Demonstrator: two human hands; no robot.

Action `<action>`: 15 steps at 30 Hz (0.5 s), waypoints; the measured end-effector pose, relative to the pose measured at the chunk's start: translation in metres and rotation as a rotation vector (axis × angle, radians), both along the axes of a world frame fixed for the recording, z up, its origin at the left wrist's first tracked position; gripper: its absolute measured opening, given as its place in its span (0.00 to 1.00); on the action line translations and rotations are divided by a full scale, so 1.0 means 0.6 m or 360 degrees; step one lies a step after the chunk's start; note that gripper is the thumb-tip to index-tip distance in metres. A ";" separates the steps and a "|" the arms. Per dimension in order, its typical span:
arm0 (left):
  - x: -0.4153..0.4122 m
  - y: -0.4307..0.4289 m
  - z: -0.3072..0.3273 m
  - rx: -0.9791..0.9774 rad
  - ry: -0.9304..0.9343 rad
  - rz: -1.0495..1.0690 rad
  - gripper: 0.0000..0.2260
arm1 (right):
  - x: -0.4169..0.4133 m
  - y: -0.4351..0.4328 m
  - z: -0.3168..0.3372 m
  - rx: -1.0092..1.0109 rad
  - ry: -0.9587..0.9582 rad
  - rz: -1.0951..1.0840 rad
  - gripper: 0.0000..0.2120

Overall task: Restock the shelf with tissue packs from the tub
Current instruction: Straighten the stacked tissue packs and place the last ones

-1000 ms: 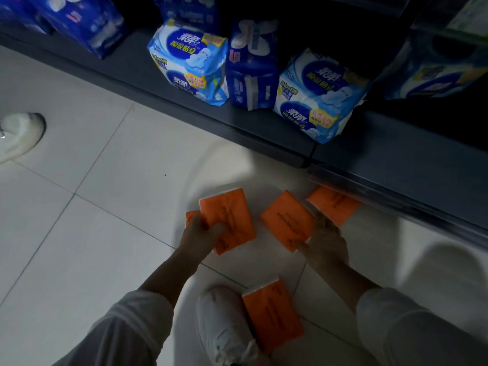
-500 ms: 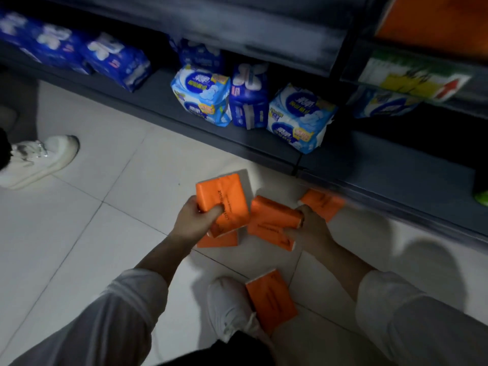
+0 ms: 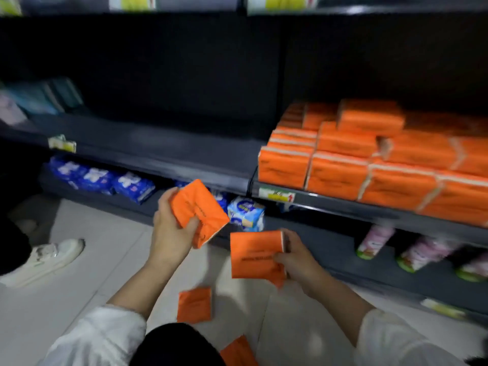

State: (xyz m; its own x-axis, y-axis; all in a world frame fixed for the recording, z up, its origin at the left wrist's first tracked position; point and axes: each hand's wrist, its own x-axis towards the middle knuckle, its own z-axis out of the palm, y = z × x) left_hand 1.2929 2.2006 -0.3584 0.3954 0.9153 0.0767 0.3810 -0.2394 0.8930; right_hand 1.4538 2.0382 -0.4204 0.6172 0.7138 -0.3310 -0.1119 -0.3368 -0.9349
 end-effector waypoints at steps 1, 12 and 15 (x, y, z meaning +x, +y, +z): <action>0.009 -0.008 0.020 0.0022 -0.0057 0.0024 0.30 | 0.008 -0.011 0.025 0.0056 0.0004 -0.0037 0.25; 0.159 -0.161 0.153 -0.0144 -0.0746 -0.0170 0.23 | 0.150 -0.161 0.237 0.0554 0.0036 -0.0619 0.19; 0.193 -0.192 0.155 -0.0269 -0.0875 -0.0203 0.22 | 0.204 -0.195 0.260 0.0620 0.0028 -0.0734 0.14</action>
State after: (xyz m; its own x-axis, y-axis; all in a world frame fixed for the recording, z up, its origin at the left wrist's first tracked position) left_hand 1.4087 2.0852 -0.2653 0.4468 0.8804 0.1588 -0.1711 -0.0901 0.9811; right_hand 1.5761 1.9213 -0.2641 0.8886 0.4447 -0.1121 -0.1816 0.1168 -0.9764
